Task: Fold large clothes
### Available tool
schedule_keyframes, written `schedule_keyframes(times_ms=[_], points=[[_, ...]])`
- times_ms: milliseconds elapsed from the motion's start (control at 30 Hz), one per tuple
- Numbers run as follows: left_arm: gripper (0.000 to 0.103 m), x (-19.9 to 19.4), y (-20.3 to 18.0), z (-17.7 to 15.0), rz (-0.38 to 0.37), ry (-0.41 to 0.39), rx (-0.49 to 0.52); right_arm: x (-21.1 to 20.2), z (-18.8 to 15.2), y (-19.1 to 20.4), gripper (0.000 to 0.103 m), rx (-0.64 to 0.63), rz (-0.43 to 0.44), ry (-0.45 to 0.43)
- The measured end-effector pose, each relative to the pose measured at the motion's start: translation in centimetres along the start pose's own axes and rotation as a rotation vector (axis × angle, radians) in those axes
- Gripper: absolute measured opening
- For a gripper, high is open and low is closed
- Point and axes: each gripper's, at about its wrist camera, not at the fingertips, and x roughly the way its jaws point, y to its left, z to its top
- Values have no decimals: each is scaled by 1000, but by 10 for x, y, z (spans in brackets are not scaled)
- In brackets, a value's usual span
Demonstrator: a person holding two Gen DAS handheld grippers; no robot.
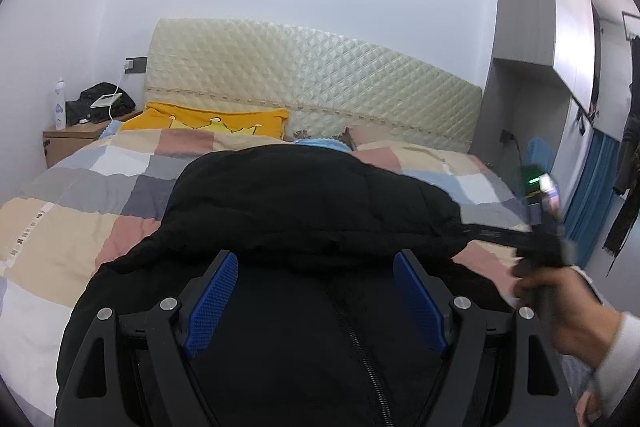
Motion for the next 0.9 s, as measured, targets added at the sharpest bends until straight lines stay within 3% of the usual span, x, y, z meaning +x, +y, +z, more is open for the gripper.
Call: schedule_keyframes(times_ms=[333, 467, 600, 700, 900], points=[[80, -23, 17, 6, 61, -13, -84, -130, -32, 33, 67, -163, 51, -100], [80, -39, 15, 12, 62, -20, -74, -166, -50, 41, 67, -204, 36, -72], [80, -53, 9, 18, 40, -37, -59, -186, -70, 23, 67, -158, 96, -22], [80, -61, -1, 16, 32, -60, -24, -191, -83, 1, 67, -137, 91, 0], [80, -51, -11, 7, -4, -33, -31, -169, -88, -60, 67, -11, 115, 117]])
